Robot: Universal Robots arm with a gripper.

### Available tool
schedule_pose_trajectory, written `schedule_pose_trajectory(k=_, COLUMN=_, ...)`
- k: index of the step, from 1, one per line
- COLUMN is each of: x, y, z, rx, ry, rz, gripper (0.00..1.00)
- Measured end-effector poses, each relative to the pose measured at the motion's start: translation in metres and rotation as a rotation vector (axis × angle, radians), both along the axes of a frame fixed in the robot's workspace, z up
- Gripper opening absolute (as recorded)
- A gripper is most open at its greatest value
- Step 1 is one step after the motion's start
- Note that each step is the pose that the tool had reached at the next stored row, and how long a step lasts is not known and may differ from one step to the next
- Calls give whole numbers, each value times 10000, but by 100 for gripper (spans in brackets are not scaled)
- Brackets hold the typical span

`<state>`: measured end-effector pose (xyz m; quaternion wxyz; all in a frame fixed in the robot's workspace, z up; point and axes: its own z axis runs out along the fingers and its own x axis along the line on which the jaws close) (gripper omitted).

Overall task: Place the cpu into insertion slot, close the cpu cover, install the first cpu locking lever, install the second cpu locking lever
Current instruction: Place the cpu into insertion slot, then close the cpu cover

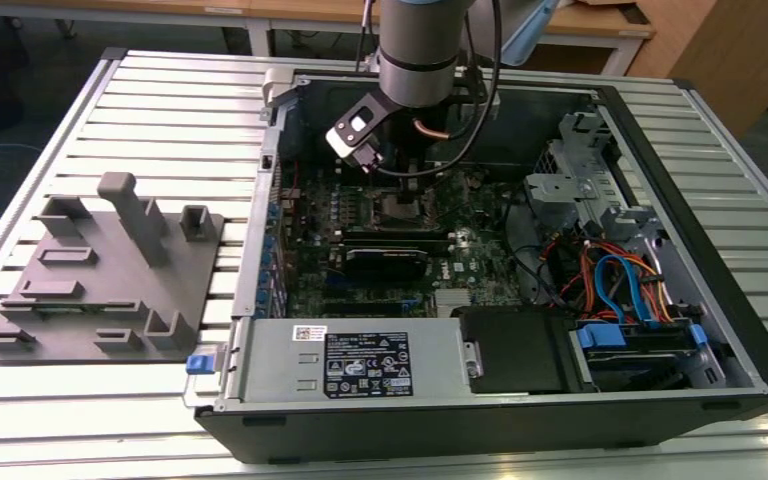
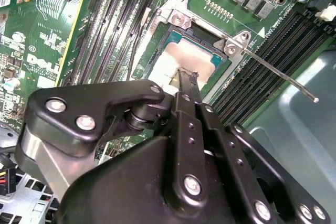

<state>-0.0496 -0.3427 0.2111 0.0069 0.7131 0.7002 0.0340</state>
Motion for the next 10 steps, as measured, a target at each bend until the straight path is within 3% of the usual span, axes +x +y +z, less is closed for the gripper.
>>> schedule_pose_trajectory(k=10, x=-1, y=0, z=1, rx=1, ry=35, rz=2, gripper=11)
